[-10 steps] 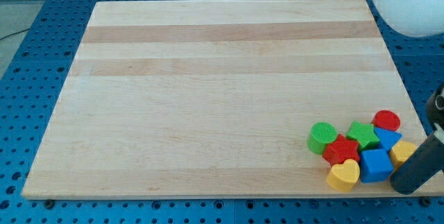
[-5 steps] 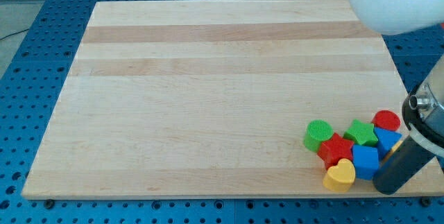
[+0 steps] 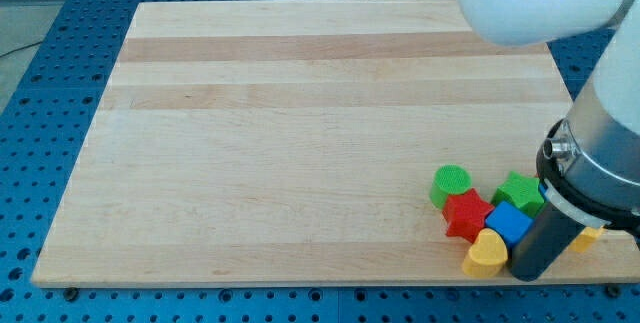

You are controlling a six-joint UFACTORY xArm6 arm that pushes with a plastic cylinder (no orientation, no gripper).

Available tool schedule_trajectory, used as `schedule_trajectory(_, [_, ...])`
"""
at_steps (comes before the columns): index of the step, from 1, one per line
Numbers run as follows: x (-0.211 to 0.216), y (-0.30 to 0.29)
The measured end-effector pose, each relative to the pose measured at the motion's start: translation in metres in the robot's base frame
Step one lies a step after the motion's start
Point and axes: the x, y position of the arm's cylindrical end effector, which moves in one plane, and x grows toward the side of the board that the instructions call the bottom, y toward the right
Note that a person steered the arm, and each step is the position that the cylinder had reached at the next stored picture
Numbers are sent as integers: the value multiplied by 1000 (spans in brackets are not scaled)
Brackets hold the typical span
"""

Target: Move the yellow heart bottom left to the red star

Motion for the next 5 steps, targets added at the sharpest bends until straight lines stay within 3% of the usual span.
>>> schedule_trajectory(5, [-5, -74])
